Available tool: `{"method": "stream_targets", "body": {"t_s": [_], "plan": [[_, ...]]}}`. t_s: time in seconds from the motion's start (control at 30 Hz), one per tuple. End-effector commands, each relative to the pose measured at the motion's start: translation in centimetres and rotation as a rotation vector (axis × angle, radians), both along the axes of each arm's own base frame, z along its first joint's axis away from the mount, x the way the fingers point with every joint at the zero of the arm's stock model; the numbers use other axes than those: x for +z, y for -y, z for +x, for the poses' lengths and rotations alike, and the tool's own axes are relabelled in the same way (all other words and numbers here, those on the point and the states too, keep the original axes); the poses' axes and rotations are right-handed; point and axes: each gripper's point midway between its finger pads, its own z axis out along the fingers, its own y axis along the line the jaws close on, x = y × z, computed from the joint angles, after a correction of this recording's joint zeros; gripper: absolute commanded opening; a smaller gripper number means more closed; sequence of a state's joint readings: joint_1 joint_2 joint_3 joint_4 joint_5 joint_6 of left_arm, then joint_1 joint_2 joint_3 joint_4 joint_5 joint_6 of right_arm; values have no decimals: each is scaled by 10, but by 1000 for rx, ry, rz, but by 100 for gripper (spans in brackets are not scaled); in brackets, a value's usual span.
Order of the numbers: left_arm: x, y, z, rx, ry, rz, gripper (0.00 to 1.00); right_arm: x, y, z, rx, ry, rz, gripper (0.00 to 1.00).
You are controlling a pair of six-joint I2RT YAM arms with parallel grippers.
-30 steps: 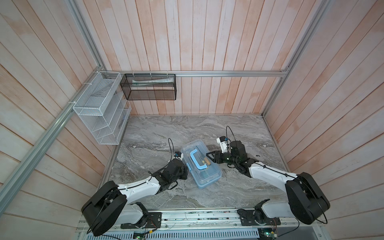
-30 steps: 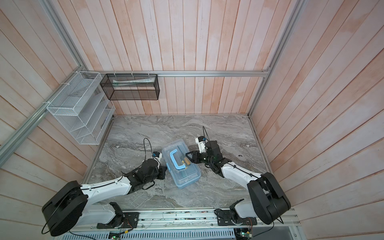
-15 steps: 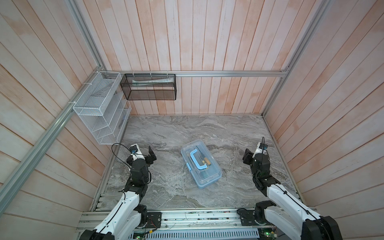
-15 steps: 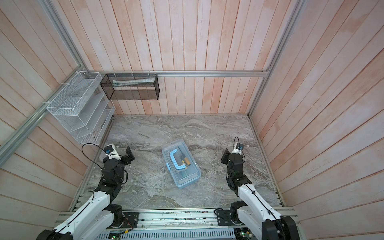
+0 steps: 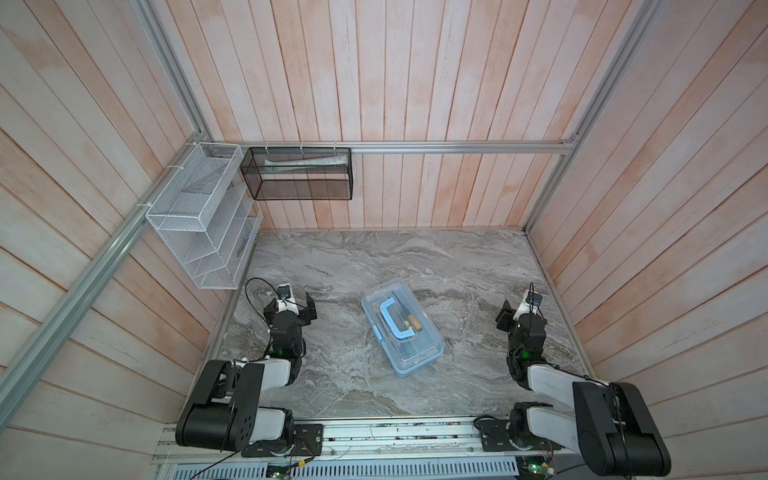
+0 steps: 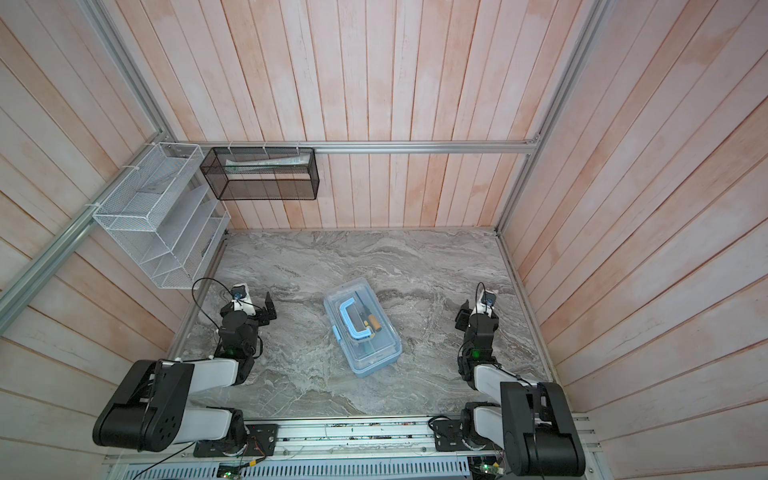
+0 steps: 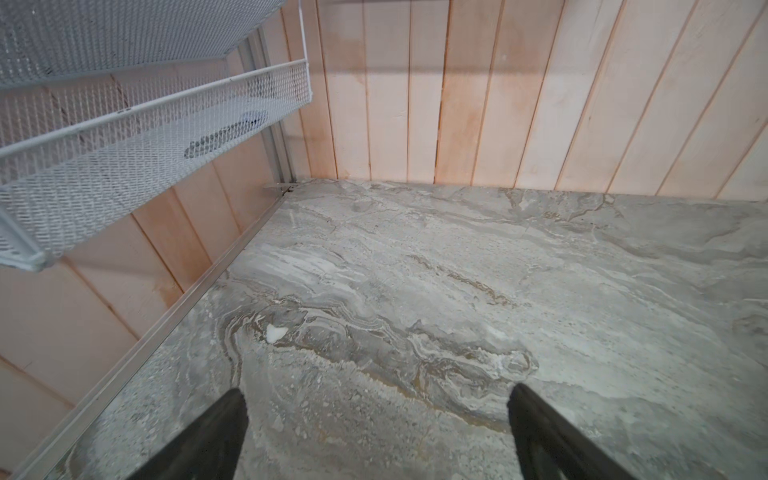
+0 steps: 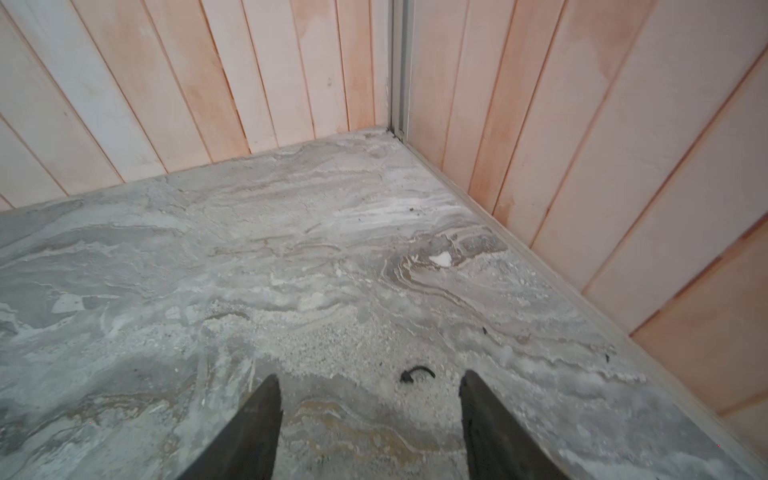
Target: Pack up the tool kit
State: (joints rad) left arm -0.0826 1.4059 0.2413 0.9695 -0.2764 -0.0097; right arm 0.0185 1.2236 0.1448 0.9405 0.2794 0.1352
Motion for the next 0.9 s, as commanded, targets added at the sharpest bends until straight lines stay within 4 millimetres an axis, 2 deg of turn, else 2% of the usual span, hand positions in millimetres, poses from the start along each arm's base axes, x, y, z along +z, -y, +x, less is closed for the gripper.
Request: {"method": "stream_targets", "body": {"t_s": [0.0, 0.07, 0.2, 0.23, 0.27, 0.3, 0.37, 0.4, 0.5, 0.6, 0.87], "plan": [[15, 11, 16, -98, 81, -2, 100, 40, -11, 0, 78, 192, -70, 66], [6, 11, 18, -118, 80, -19, 100, 38, -12, 0, 85, 199, -76, 65], [2, 6, 23, -148, 51, -64, 100, 27, -12, 6, 89, 180, -91, 67], [2, 5, 23, -146, 57, -61, 100, 18, -15, 11, 105, 162, -93, 75], [2, 6, 23, -147, 54, -62, 100, 17, -18, 21, 122, 174, -99, 97], [1, 6, 23, -148, 46, -62, 100, 16, -24, 30, 139, 174, -129, 98], [2, 6, 23, -147, 53, -60, 100, 0, -24, 39, 159, 37, -105, 98], [2, 6, 23, -147, 49, -59, 100, 3, -24, 40, 179, 62, -96, 98], [2, 6, 23, -148, 51, -60, 100, 8, -21, 38, 158, 112, -94, 98], [2, 6, 23, -148, 50, -60, 100, 1, -22, 42, 169, 49, -90, 98], [2, 6, 23, -148, 50, -60, 100, 2, -22, 42, 164, 57, -90, 98]]}}
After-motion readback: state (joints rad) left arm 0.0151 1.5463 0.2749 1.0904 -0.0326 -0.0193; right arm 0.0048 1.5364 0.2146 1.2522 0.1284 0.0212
